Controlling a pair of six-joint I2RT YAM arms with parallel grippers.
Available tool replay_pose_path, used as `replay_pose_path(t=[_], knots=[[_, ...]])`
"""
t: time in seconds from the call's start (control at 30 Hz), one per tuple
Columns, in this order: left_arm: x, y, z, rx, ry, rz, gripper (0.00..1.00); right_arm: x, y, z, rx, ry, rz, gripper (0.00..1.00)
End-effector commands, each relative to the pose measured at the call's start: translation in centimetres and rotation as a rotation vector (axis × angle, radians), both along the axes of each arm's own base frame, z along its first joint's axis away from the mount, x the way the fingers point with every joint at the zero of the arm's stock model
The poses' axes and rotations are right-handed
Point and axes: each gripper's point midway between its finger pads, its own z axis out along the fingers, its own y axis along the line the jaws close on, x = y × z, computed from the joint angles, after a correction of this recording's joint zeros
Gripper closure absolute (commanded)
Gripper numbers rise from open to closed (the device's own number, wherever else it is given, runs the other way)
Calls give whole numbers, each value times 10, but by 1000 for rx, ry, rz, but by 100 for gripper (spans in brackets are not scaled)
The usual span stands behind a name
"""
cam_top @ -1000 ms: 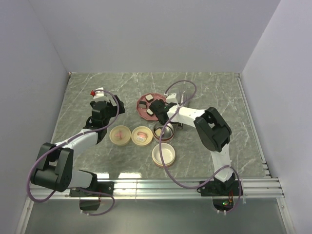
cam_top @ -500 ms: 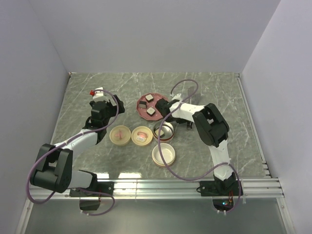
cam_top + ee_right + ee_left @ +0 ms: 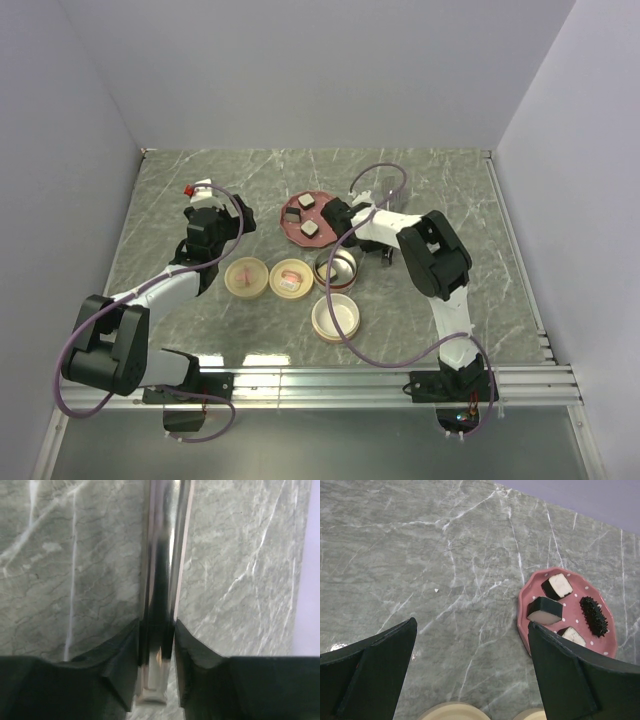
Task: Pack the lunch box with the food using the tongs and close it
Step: Put down the clamp
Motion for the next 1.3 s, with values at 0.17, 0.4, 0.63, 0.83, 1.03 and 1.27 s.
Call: replay_pose_path(t=[0.17, 0.4, 0.63, 0.83, 1.03, 1.27], knots=[[5, -1, 14, -25, -50, -1, 0, 10, 8, 2, -4, -7, 9, 49], [5, -1, 15, -24, -52, -2, 0, 10, 14, 4, -3, -14, 23, 48], [5, -1, 16, -27, -51, -2, 0, 4, 37, 14, 25, -27, 74, 48], [4, -1, 17, -28, -53, -2, 1, -8, 53, 29, 120, -63, 115, 48], [4, 0, 16, -27, -51, 2, 0, -13, 58, 62, 366, -195, 163, 44], [3, 1, 18, -36, -58, 4, 0, -1, 45, 67, 672, -265, 174, 38]])
